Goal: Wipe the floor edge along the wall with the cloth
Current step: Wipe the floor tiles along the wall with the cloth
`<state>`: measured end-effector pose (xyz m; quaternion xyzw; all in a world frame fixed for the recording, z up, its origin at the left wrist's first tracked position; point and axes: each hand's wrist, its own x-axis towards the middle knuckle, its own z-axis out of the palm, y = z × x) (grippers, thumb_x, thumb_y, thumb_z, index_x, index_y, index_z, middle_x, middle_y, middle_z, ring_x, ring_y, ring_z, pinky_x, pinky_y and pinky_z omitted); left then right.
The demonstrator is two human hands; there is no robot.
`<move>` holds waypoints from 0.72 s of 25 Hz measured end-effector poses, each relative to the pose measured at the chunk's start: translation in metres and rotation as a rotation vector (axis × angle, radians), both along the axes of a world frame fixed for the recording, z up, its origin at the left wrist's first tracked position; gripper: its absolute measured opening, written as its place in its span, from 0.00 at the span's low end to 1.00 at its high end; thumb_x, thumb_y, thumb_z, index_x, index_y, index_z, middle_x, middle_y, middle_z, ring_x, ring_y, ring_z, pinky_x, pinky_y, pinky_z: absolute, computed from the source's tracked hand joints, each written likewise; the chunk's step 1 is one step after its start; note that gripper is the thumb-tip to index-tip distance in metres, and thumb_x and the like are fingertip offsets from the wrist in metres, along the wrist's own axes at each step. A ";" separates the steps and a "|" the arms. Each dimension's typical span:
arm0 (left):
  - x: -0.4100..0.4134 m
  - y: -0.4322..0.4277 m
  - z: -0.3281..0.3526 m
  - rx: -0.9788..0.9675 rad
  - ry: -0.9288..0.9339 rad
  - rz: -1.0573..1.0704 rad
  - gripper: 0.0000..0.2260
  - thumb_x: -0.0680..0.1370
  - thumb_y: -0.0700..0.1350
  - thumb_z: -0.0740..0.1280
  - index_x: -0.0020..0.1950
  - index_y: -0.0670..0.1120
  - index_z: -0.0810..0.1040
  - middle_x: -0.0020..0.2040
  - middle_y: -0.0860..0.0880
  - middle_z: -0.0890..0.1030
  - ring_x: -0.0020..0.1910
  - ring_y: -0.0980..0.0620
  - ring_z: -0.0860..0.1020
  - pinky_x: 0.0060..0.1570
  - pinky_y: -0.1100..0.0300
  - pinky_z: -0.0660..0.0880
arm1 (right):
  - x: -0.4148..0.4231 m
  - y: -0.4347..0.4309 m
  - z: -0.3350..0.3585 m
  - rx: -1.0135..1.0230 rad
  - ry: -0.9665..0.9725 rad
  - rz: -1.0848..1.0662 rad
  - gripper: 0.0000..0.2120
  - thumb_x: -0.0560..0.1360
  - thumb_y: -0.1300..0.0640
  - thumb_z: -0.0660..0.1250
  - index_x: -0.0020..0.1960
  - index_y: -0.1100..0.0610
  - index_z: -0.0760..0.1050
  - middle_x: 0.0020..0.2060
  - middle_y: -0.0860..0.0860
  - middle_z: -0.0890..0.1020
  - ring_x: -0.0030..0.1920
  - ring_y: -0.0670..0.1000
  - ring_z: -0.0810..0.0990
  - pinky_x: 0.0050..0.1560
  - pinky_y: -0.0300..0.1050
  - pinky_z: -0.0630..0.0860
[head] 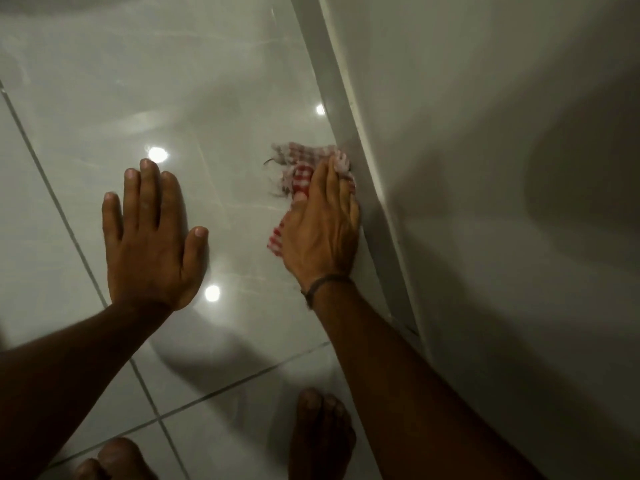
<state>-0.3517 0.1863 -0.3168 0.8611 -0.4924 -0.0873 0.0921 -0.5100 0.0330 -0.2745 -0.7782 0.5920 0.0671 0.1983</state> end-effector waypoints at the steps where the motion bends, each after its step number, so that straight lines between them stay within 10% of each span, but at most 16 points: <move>1: 0.000 0.000 0.000 -0.002 0.000 0.003 0.36 0.86 0.58 0.50 0.89 0.38 0.53 0.90 0.35 0.52 0.89 0.35 0.50 0.86 0.38 0.46 | -0.015 0.014 0.003 -0.001 -0.001 -0.023 0.31 0.83 0.49 0.51 0.83 0.56 0.51 0.84 0.54 0.57 0.83 0.56 0.57 0.83 0.54 0.53; 9: -0.001 0.001 0.000 -0.001 -0.007 0.002 0.36 0.86 0.57 0.50 0.89 0.38 0.53 0.90 0.35 0.53 0.90 0.36 0.50 0.87 0.38 0.45 | -0.026 0.049 0.014 0.097 0.040 -0.173 0.35 0.80 0.45 0.42 0.84 0.58 0.46 0.85 0.55 0.51 0.84 0.56 0.48 0.84 0.54 0.43; 18: 0.001 0.001 0.001 0.015 0.006 0.004 0.36 0.86 0.58 0.51 0.89 0.39 0.51 0.90 0.35 0.51 0.90 0.36 0.49 0.87 0.39 0.44 | -0.023 0.027 0.008 0.040 0.044 -0.060 0.36 0.81 0.49 0.60 0.84 0.57 0.48 0.84 0.54 0.55 0.83 0.56 0.54 0.83 0.56 0.54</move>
